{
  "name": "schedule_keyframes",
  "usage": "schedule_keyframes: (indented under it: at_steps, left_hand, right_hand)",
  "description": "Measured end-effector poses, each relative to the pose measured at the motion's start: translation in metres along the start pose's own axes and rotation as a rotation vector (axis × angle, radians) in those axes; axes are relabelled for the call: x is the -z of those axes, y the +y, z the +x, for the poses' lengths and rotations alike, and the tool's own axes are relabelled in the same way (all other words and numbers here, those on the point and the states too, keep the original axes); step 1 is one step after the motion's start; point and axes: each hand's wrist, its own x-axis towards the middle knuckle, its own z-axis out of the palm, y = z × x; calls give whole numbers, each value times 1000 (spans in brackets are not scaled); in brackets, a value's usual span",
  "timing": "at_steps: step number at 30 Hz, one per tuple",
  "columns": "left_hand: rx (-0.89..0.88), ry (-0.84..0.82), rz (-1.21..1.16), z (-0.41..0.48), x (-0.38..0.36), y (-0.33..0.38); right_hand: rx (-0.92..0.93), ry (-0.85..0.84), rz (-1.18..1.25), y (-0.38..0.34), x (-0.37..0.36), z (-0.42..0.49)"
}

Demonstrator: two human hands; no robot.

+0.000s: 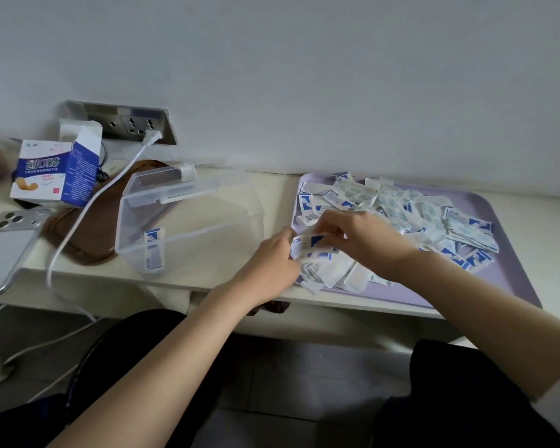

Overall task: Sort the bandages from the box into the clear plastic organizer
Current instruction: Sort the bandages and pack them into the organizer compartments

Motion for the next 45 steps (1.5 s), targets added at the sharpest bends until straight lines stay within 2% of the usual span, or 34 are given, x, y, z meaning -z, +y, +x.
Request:
schedule_keyframes:
  at_steps: [7,10,15,20,25,34,41,45]
  left_hand:
    - [-30,-125,-52,-3,-18,20]
    - [-115,-51,0,1,-28,20]
    - [-221,114,-17,9,-36,18]
    - [-275,217,-36,21,-40,14]
    - [-274,199,-28,27,-43,12]
    - [-240,238,23,26,-48,4]
    - [-299,299,-32,27,-44,17]
    - [-279,324,159,27,-46,20]
  right_hand:
    - [-26,31,-52,7,-5,-13]
    - [-61,32,-71,13,-3,-17]
    - [30,228,-353,16,-1,-19]
    - [-39,258,-186,15,1,-19]
    - [-180,129,-162,19,5,-19]
    - [-228,-226,-183,19,-15,-23]
    - [-170,-67,-311,24,-7,-19]
    - [-99,-17,-397,30,-9,-19]
